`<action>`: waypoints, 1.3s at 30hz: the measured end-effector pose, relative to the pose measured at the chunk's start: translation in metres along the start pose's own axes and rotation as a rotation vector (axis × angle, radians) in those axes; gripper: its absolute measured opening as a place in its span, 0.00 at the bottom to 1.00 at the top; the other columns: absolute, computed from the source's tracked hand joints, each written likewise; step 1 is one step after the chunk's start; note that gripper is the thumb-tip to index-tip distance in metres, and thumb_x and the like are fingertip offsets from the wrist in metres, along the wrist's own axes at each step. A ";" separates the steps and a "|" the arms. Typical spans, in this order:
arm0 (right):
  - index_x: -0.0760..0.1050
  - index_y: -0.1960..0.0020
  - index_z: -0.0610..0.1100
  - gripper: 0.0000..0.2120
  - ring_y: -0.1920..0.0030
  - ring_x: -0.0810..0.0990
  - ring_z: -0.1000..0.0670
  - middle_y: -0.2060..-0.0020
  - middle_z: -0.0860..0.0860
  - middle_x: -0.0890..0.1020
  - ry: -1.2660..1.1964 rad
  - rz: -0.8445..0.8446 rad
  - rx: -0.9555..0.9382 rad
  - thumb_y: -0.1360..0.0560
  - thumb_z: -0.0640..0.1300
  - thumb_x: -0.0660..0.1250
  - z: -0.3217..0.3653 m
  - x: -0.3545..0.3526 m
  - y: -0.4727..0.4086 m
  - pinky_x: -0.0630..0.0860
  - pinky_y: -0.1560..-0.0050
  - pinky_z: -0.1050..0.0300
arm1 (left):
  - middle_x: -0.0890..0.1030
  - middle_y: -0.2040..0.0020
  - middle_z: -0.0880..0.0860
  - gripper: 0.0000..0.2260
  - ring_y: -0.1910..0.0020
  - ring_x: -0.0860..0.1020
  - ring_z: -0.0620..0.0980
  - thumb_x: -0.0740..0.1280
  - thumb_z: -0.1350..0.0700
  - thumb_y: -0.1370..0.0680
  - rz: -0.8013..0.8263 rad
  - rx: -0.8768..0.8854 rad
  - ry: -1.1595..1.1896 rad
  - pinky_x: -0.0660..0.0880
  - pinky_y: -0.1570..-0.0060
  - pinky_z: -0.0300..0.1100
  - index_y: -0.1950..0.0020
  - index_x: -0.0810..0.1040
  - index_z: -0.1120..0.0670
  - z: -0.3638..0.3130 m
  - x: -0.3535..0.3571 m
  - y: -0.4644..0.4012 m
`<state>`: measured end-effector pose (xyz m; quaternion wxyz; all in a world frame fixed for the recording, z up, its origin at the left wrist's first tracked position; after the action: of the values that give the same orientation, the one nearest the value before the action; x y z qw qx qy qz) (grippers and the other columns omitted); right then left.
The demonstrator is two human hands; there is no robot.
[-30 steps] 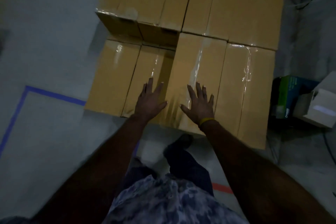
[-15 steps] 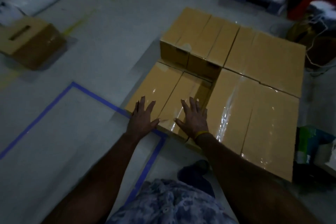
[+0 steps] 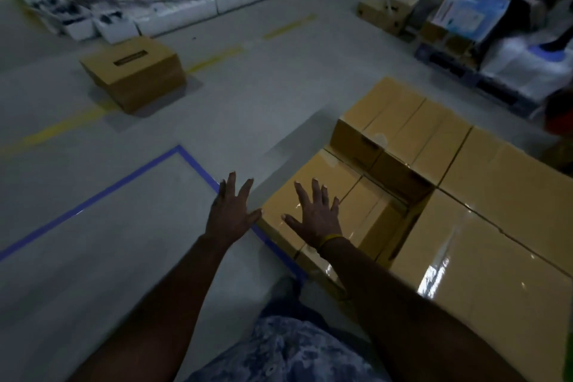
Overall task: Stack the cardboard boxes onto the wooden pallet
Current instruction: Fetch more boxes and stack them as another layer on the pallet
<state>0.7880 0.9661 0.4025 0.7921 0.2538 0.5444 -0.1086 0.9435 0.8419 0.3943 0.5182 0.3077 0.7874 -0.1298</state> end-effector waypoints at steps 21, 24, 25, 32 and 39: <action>0.38 0.19 0.56 0.41 0.21 0.40 0.39 0.20 0.45 0.37 -0.002 0.059 -0.264 0.22 0.69 0.56 0.177 -0.031 -0.276 0.39 0.26 0.32 | 0.45 0.18 0.56 0.37 0.20 0.49 0.62 0.66 0.38 0.22 -0.120 -0.286 0.014 0.62 0.28 0.58 0.19 0.52 0.45 0.161 -0.122 -0.193; 0.38 0.19 0.56 0.41 0.21 0.39 0.39 0.20 0.45 0.37 0.001 0.072 -0.273 0.22 0.68 0.56 0.208 -0.027 -0.304 0.39 0.26 0.32 | 0.47 0.18 0.57 0.37 0.20 0.51 0.63 0.67 0.38 0.23 -0.139 -0.271 0.016 0.63 0.28 0.58 0.19 0.54 0.47 0.196 -0.137 -0.215; 0.38 0.19 0.56 0.41 0.21 0.39 0.39 0.20 0.45 0.37 0.001 0.074 -0.274 0.22 0.68 0.56 0.220 -0.025 -0.315 0.39 0.26 0.33 | 0.48 0.18 0.58 0.38 0.20 0.51 0.63 0.67 0.38 0.23 -0.140 -0.264 0.014 0.64 0.28 0.58 0.19 0.54 0.47 0.208 -0.142 -0.223; 0.39 0.19 0.55 0.41 0.21 0.41 0.38 0.20 0.43 0.38 0.057 0.055 -0.266 0.22 0.68 0.56 0.325 -0.015 -0.391 0.41 0.26 0.31 | 0.46 0.18 0.55 0.38 0.20 0.47 0.61 0.66 0.38 0.23 -0.109 -0.276 -0.002 0.62 0.27 0.57 0.18 0.50 0.45 0.312 -0.191 -0.284; 0.38 0.19 0.55 0.41 0.21 0.41 0.37 0.20 0.43 0.38 0.045 0.024 -0.237 0.22 0.68 0.55 0.428 -0.027 -0.464 0.40 0.26 0.31 | 0.49 0.18 0.56 0.38 0.20 0.49 0.62 0.67 0.39 0.23 -0.080 -0.258 -0.016 0.62 0.28 0.58 0.18 0.52 0.46 0.407 -0.251 -0.336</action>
<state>0.9153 0.3476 0.4149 0.8053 0.1672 0.5681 -0.0285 1.1039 0.2803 0.4059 0.5540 0.2061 0.8050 -0.0504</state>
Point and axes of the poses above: each hand's wrist, its own y-axis away from the middle knuckle, its own x-axis out of the palm, z = x × y, the point moved 10 cm from there along -y, towards the middle knuckle
